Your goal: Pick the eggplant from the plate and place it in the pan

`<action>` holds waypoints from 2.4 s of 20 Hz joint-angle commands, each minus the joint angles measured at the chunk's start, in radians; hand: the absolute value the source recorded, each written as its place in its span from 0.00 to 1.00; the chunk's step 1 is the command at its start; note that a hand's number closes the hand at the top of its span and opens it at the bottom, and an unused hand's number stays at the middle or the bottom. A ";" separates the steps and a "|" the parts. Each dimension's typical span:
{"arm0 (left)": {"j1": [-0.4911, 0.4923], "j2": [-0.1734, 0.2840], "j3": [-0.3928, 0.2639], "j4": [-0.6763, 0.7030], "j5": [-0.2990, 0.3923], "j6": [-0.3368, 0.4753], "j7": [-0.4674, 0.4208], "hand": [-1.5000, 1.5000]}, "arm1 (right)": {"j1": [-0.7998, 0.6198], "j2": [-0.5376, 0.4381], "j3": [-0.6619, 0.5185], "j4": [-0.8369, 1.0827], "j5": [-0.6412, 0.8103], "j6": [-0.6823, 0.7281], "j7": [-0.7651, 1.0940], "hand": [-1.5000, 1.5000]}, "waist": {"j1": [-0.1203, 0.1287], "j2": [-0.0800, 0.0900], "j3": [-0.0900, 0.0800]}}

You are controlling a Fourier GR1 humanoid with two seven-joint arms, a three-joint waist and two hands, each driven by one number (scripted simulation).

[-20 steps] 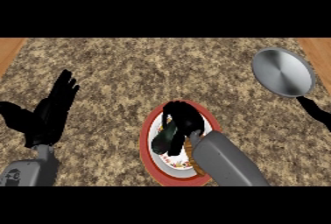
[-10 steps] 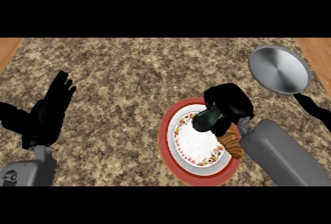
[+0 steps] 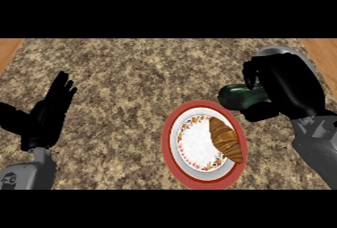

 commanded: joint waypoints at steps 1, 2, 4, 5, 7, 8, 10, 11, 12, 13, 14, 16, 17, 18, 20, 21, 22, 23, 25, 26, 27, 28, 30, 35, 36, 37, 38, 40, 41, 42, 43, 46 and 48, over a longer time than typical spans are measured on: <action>-0.027 0.006 0.013 0.046 -0.011 -0.011 -0.031 0.50 | 0.007 -0.032 -0.116 -0.121 -0.028 0.098 0.041 1.00 | 0.012 0.006 0.000; -0.003 -0.011 -0.005 0.016 -0.008 -0.016 -0.026 0.50 | 0.008 -0.003 -0.144 -0.058 -0.014 0.076 0.012 1.00 | 0.019 0.007 0.000; 0.006 0.001 0.004 0.001 -0.002 -0.023 -0.015 0.50 | 0.014 -0.016 -0.220 -0.026 -0.052 0.041 -0.024 1.00 | 0.020 0.007 0.001; 0.036 -0.015 -0.022 -0.050 -0.014 -0.011 0.009 0.50 | 0.022 -0.020 -0.243 0.026 -0.037 0.013 -0.053 1.00 | 0.024 0.007 0.001; 0.020 -0.006 -0.008 -0.054 -0.006 -0.015 0.021 0.50 | -0.012 -0.025 -0.299 0.086 -0.058 0.035 -0.081 1.00 | 0.027 0.008 0.001; -0.023 -0.018 -0.011 0.003 -0.027 0.001 -0.001 0.50 | 0.016 -0.010 -0.305 0.095 -0.031 -0.008 -0.096 1.00 | 0.022 0.009 0.001; -0.058 -0.017 0.005 0.055 -0.027 0.004 -0.024 0.50 | 0.013 -0.034 -0.363 0.197 -0.034 -0.065 -0.179 1.00 | 0.023 0.012 0.001; -0.021 -0.022 -0.021 -0.004 -0.027 -0.003 0.009 0.50 | 0.018 -0.082 -0.416 0.252 -0.081 -0.043 -0.251 1.00 | 0.026 0.011 0.001; -0.058 0.000 0.006 0.032 -0.021 -0.012 0.011 0.50 | -0.023 -0.042 -0.413 0.282 -0.068 -0.044 -0.224 1.00 | 0.027 0.011 0.001; -0.052 -0.014 -0.010 0.010 -0.022 -0.011 0.011 0.50 | 0.014 -0.038 -0.420 0.341 -0.040 -0.118 -0.294 1.00 | 0.029 0.012 0.001; -0.051 -0.021 -0.015 0.010 -0.027 -0.005 0.003 0.50 | -0.102 -0.035 -0.441 0.455 -0.068 -0.091 -0.314 1.00 | 0.041 0.015 0.001; -0.082 -0.009 0.014 0.099 -0.007 -0.037 -0.041 0.50 | -0.037 -0.072 -0.491 0.490 -0.075 -0.136 -0.416 1.00 | 0.027 0.014 0.001; 0.026 -0.005 -0.014 -0.046 0.000 -0.056 -0.014 0.50 | -0.121 -0.083 -0.517 0.596 -0.086 -0.127 -0.422 1.00 | 0.053 0.014 0.002; -0.048 -0.022 -0.009 0.060 -0.013 -0.038 -0.030 0.50 | -0.144 -0.070 -0.510 0.672 -0.053 -0.176 -0.469 1.00 | 0.043 0.017 0.001; -0.060 -0.009 0.007 0.053 -0.008 -0.041 -0.032 0.50 | -0.125 -0.069 -0.543 0.790 -0.068 -0.237 -0.579 1.00 | 0.047 0.020 0.002; -0.100 -0.038 -0.024 0.028 -0.038 0.013 0.030 0.50 | -0.190 -0.081 -0.558 0.852 -0.075 -0.222 -0.598 1.00 | 0.050 0.019 0.002; -0.024 -0.021 -0.014 -0.046 -0.014 -0.015 0.031 0.50 | -0.186 -0.087 -0.580 0.906 -0.085 -0.235 -0.633 1.00 | 0.058 0.018 0.002; 0.000 -0.029 -0.030 -0.030 -0.037 -0.014 0.001 0.50 | -0.195 -0.125 -0.582 0.967 -0.070 -0.233 -0.694 1.00 | 0.059 0.020 0.002; -0.067 -0.044 -0.036 0.013 -0.046 0.001 0.001 0.50 | -0.184 -0.081 -0.592 1.057 -0.072 -0.319 -0.796 1.00 | 0.057 0.024 0.003; -0.026 -0.028 -0.018 0.003 -0.033 -0.020 -0.023 0.50 | -0.225 -0.072 -0.591 1.109 -0.074 -0.304 -0.820 1.00 | 0.066 0.024 0.003; -0.068 -0.048 -0.050 -0.010 -0.046 0.000 0.027 0.50 | -0.219 -0.097 -0.615 1.157 -0.084 -0.313 -0.860 1.00 | 0.075 0.031 0.005; -0.032 -0.020 -0.019 -0.008 -0.015 -0.042 -0.005 0.50 | -0.245 -0.066 -0.596 1.192 -0.067 -0.319 -0.878 1.00 | 0.072 0.026 0.003; -0.049 -0.029 -0.023 0.009 -0.028 -0.027 -0.004 0.50 | -0.261 -0.039 -0.591 1.254 -0.056 -0.341 -0.921 1.00 | 0.076 0.029 0.004; -0.020 -0.033 -0.026 0.019 -0.026 -0.049 -0.059 0.50 | -0.292 -0.022 -0.604 1.389 -0.025 -0.432 -0.966 1.00 | 0.090 0.035 0.004; -0.129 -0.041 -0.034 0.060 -0.040 -0.020 -0.008 0.50 | -0.309 -0.049 -0.585 1.406 0.003 -0.417 -0.941 1.00 | 0.097 0.049 0.006; -0.079 -0.046 -0.037 0.001 -0.026 -0.025 0.000 0.50 | -0.298 -0.086 -0.571 1.434 0.026 -0.402 -0.943 1.00 | 0.104 0.042 0.006; -0.062 -0.059 -0.049 0.038 -0.042 -0.025 -0.037 0.50 | -0.329 -0.050 -0.603 1.469 -0.010 -0.366 -0.890 1.00 | 0.098 0.041 0.005; -0.077 -0.090 -0.076 0.016 -0.059 0.007 -0.013 0.50 | -0.318 -0.069 -0.641 1.510 -0.041 -0.344 -0.832 0.00 | 0.098 0.045 0.006; -0.090 -0.027 -0.025 0.020 -0.017 -0.044 0.004 0.50 | -0.331 -0.080 -0.634 1.530 -0.032 -0.312 -0.819 0.00 | 0.102 0.043 0.006; -0.080 -0.062 -0.060 0.000 -0.028 -0.028 0.014 0.50 | -0.308 -0.065 -0.644 1.544 -0.043 -0.321 -0.840 0.00 | 0.109 0.047 0.008; -0.054 -0.039 -0.029 0.019 -0.011 -0.049 -0.011 0.50 | -0.321 -0.088 -0.657 1.552 -0.057 -0.280 -0.859 0.00 | 0.106 0.045 0.007; -0.110 -0.050 -0.036 0.022 -0.025 -0.023 0.016 0.50 | -0.333 -0.078 -0.647 1.566 -0.047 -0.244 -0.895 0.00 | 0.112 0.049 0.008; -0.100 -0.035 -0.032 0.026 -0.027 -0.035 0.011 0.50 | -0.303 -0.066 -0.672 1.564 -0.070 -0.282 -0.947 0.00 | 0.099 0.044 0.008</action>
